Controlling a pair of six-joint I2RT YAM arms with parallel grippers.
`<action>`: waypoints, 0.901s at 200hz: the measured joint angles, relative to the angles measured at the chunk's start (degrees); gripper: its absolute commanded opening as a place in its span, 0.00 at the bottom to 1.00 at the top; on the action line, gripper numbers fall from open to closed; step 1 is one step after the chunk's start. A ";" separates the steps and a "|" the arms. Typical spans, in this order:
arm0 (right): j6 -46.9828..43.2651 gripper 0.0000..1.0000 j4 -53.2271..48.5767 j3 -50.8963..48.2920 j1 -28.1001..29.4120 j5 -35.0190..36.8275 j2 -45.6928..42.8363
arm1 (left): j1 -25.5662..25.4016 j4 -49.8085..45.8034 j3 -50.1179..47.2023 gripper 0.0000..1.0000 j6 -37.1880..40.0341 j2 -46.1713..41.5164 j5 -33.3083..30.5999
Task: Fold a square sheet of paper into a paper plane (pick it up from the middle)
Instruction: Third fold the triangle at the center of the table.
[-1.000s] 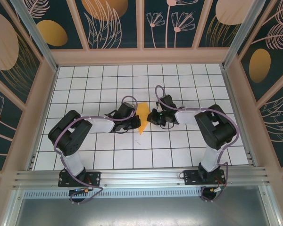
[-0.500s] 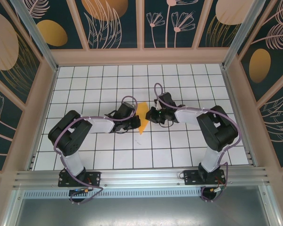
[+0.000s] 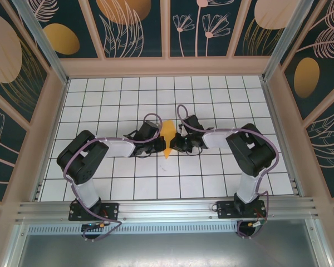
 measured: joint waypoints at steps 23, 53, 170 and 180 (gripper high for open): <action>-0.35 0.12 -1.81 0.70 -0.79 0.59 -1.46 | 0.00 0.00 0.00 0.00 0.00 0.00 0.00; -1.46 0.12 -2.38 3.04 -3.63 1.40 -2.29 | 0.00 0.00 0.00 0.00 0.00 -0.02 0.00; -1.73 0.13 -2.51 5.53 -4.20 2.34 3.02 | 0.00 -0.04 0.00 0.00 0.00 -0.04 -0.07; -1.90 0.13 -3.02 5.68 -4.70 2.36 2.49 | 0.02 -0.02 0.00 0.00 0.00 -0.04 -0.09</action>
